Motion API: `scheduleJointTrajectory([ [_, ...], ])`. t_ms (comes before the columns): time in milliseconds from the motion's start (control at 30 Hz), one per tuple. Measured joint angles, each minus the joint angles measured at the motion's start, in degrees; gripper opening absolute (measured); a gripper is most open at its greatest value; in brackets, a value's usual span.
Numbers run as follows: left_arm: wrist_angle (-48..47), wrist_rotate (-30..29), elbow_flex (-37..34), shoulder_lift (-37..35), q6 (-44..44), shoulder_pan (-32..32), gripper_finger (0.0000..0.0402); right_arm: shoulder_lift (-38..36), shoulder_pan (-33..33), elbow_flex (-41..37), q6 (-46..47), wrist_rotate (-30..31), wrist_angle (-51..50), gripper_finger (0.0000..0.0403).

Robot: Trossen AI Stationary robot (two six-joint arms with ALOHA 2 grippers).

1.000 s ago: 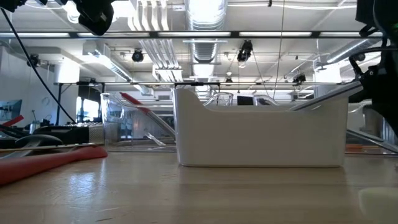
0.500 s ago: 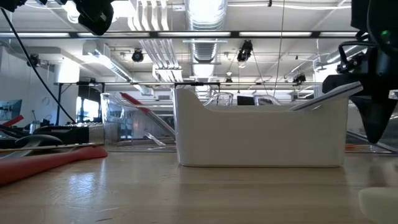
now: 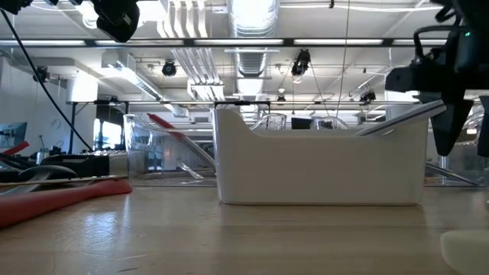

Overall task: Pick & Place Kitchen Items
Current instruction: Put the yellow spatula into the right transparent bin

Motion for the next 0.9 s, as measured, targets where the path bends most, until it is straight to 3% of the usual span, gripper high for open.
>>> scheduleJointTrajectory([
  [300,-0.7,0.0,0.0,0.0,-1.3,-0.2,0.0250,0.0,3.6,-0.8,10.0,-3.8,-1.2,0.0224],
  [900,-0.6,0.0,0.0,0.0,-1.3,-0.2,0.0250,11.6,3.4,0.9,9.9,-12.3,-1.0,0.0219],
])
